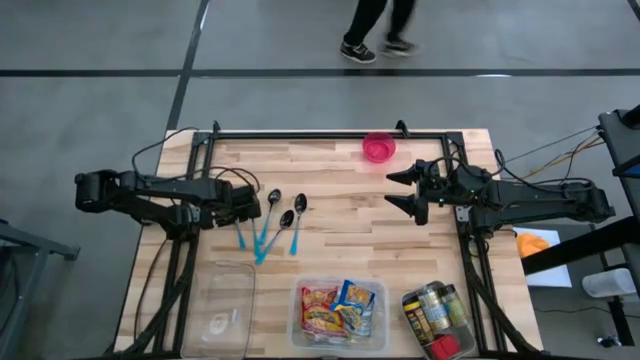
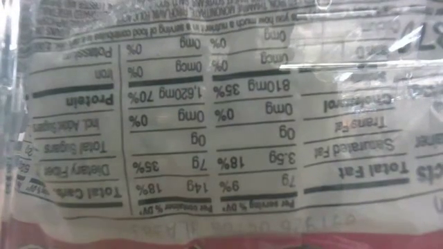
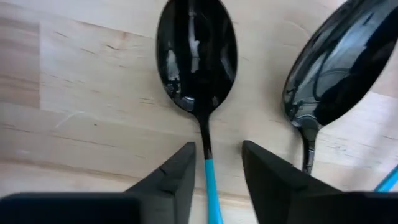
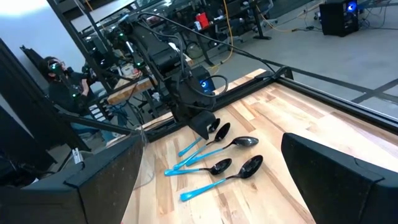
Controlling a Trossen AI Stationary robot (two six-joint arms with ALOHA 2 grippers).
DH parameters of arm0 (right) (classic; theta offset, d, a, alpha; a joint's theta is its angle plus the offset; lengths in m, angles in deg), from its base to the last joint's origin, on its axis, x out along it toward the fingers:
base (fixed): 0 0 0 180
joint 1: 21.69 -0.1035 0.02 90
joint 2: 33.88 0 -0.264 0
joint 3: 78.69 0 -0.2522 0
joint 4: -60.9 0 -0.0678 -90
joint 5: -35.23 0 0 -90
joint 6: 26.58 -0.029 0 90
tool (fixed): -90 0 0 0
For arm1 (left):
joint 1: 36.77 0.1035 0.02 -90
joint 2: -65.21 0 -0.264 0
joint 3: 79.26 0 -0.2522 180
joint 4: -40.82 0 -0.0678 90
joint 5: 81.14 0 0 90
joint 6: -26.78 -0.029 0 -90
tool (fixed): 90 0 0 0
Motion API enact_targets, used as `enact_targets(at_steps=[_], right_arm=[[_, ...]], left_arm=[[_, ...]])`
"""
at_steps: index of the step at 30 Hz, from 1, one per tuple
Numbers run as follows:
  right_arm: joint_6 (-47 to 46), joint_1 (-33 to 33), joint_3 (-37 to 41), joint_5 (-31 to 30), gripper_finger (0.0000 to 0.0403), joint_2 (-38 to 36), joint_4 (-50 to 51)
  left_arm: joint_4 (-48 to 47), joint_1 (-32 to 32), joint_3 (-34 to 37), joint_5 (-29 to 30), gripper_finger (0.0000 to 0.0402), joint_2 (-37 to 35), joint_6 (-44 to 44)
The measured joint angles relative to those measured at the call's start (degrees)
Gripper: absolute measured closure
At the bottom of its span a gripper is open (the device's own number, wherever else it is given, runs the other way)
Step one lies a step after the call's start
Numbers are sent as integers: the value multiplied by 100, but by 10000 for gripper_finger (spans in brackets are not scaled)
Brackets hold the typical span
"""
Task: Pick & Place Food Item
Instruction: Put the blue spoon into the transparent bin
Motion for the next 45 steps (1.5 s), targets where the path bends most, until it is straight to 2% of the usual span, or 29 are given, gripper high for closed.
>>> enact_targets(at_steps=[7,10,27,37,45], right_arm=[[0,0,0,0,22,0,0],[1,2,1,0,22,1,0],[1,2,0,0,22,2,0],[2,2,1,0,22,1,0],[2,2,0,0,22,2,0]], left_arm=[[-55,0,-2,44,365,15,20],[-45,2,-6,53,393,15,20],[-113,7,-68,-35,400,-99,-226],[-788,7,-757,-129,401,-750,-634],[-1404,2,-1634,-132,401,-1275,-649]])
